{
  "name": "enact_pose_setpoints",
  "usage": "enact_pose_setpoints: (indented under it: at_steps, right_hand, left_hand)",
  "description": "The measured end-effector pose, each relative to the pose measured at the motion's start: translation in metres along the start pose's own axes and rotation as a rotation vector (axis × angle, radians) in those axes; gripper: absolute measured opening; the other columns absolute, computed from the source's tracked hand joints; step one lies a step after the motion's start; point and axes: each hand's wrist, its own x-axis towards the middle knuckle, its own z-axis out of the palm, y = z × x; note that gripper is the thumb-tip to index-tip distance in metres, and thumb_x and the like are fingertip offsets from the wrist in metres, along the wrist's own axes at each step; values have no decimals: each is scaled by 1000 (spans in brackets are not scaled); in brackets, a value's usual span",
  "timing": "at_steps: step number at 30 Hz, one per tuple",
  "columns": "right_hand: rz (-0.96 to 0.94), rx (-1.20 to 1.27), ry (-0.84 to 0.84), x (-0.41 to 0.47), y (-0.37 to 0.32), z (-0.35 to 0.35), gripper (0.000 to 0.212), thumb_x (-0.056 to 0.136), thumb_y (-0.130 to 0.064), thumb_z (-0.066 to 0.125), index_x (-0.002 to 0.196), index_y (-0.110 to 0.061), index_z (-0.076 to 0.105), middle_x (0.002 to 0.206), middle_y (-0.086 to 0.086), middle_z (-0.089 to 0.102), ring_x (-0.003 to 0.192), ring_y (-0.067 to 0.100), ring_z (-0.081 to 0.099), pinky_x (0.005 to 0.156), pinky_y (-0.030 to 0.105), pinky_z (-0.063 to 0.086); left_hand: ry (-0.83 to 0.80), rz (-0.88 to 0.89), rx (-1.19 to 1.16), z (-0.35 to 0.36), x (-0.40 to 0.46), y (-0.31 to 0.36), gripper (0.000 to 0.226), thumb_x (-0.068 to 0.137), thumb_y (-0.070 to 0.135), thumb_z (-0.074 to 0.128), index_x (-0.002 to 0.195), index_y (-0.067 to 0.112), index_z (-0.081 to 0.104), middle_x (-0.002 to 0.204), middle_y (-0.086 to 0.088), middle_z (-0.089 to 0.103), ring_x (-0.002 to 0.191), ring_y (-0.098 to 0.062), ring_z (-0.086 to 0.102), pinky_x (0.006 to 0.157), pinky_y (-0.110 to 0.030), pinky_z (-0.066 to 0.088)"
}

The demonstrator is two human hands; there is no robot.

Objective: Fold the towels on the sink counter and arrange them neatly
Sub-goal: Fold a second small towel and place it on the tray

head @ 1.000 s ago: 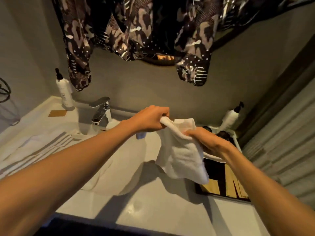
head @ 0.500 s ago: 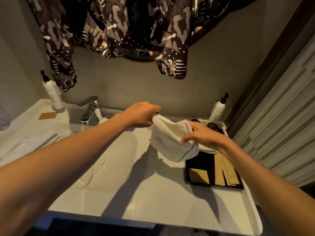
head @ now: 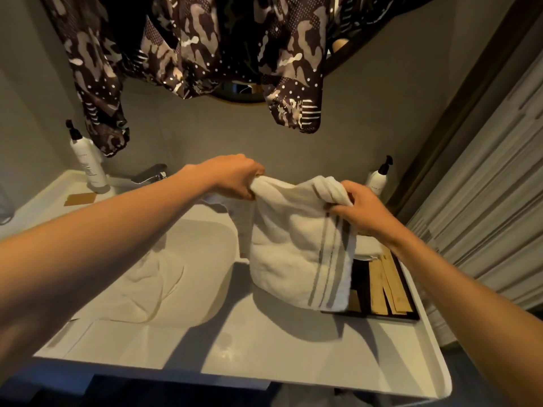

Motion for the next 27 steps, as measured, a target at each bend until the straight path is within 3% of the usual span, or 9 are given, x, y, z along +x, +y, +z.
enact_pose_setpoints:
  at_steps: [3,6,10,14,17,20,22,24,27]
  right_hand:
    - [-99,-71,192,-11,11,10,10,79,-1,64,84,-7,59,83,10,60,77,27,57,64,36,44]
    - [-220,-193,285,-48,45,36,21,78,1,70,73,-12,55,77,3,52,70,22,49,58,37,39]
    - [-267,-474,-56,-118,112,91,23,73,-20,75,71,-28,53,74,-6,55,68,19,52,56,35,39]
    - [-180,-745,-442,-180,171,147,32,54,-36,83,77,-30,61,75,-7,65,67,15,63,58,25,42]
    - [-67,-624,-479,-199,182,156,22,73,-29,63,93,-26,57,91,-2,65,83,21,61,65,30,38]
    - [10,-452,-503,-205,183,154,29,79,-33,50,104,-26,62,99,-2,64,91,17,57,74,32,44]
    - [103,-354,-529,-204,181,152,34,78,-42,45,103,-26,62,102,-3,65,93,16,57,79,33,48]
    - [237,-206,-532,-201,172,151,34,77,-50,58,101,-26,61,103,-8,67,94,11,60,79,26,49]
    - [369,9,-543,-187,157,156,43,70,-50,79,104,-25,69,101,-13,71,93,3,64,78,17,49]
  left_hand:
    - [-7,33,40,-1,-22,-1,35,84,47,65,100,19,50,92,-13,67,87,-37,62,62,-34,35]
    - [-46,75,94,24,-54,5,32,89,45,55,105,20,44,97,-15,66,90,-39,61,63,-35,32]
    - [-315,157,127,130,-103,29,27,86,26,52,112,22,46,107,-8,65,91,-35,62,64,-34,35]
    - [-542,149,-30,234,-151,50,36,92,14,54,126,23,50,119,-5,55,97,-30,59,71,-36,41]
    - [-420,144,-239,262,-170,44,26,84,15,62,108,25,62,113,3,57,99,-19,55,72,-27,37]
    - [-427,-70,-515,261,-176,31,24,72,6,56,81,28,60,90,8,65,83,-8,57,71,-29,46]
    - [-334,-219,-760,252,-172,24,28,72,1,54,70,28,58,73,10,65,70,-2,58,66,-23,45]
    - [-223,-373,-1006,243,-165,19,21,70,2,56,73,22,65,70,4,69,69,-9,64,66,-23,48]
    - [-128,-529,-1191,239,-152,13,14,73,24,63,83,17,70,74,-7,69,70,-19,64,65,-31,50]
